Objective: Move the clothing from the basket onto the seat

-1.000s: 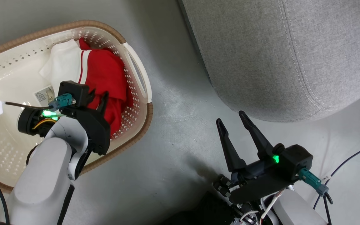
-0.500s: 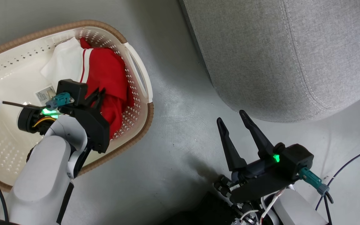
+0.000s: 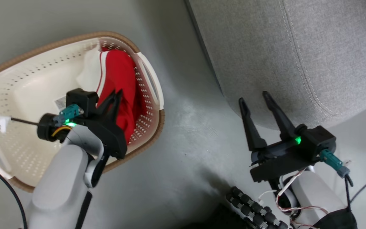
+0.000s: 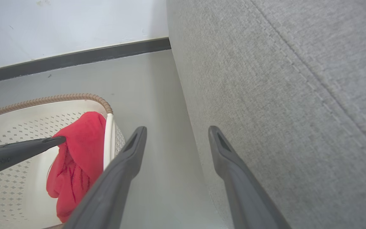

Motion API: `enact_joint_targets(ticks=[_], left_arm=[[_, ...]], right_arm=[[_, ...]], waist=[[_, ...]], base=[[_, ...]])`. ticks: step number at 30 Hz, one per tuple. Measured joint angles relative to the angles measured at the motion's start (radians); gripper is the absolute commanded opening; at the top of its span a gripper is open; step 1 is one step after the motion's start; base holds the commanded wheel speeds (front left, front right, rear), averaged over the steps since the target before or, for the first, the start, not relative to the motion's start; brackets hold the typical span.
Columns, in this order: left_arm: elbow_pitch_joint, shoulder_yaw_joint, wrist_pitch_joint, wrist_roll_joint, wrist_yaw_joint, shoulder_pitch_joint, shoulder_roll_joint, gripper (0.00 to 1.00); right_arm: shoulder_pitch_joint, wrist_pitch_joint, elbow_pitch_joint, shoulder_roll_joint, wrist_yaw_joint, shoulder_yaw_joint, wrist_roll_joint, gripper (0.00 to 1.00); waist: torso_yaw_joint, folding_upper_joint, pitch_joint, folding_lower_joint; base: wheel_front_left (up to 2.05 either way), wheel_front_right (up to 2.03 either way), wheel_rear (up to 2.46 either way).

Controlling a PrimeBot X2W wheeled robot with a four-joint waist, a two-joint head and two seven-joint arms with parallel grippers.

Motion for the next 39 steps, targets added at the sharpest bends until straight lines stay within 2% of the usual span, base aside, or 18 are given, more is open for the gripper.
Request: enact_joint_targets(ticks=[11,26,32,39], left_arm=[[0.022,0.003,-0.103,-0.042,-0.009,0.054,-0.063,0.00],[0.022,0.013,-0.224,-0.095,-0.017,0.144,-0.101,0.00],[0.012,0.015,-0.247,-0.105,-0.017,0.184,-0.101,0.00],[-0.021,-0.002,-0.256,-0.106,-0.025,0.231,-0.099,0.00]], right_arm=[[-0.014,0.000,0.049,-0.043,0.019,-0.052,-0.036,1.00],[0.029,0.000,0.088,-0.084,0.054,-0.081,-0.063,1.00],[0.049,0.000,0.091,-0.078,0.071,-0.043,-0.087,1.00],[0.071,0.000,0.107,-0.049,0.097,0.058,-0.112,1.00]], waist=[[0.096,-0.0002,-0.110,-0.0001],[0.259,-0.0002,-0.318,-0.0002],[0.314,-0.0002,-0.411,-0.0002],[0.365,-0.0002,-0.539,-0.0001]], base=[[0.00,0.00,0.00],[0.00,0.00,0.00],[0.00,0.00,0.00],[0.00,0.00,0.00]])
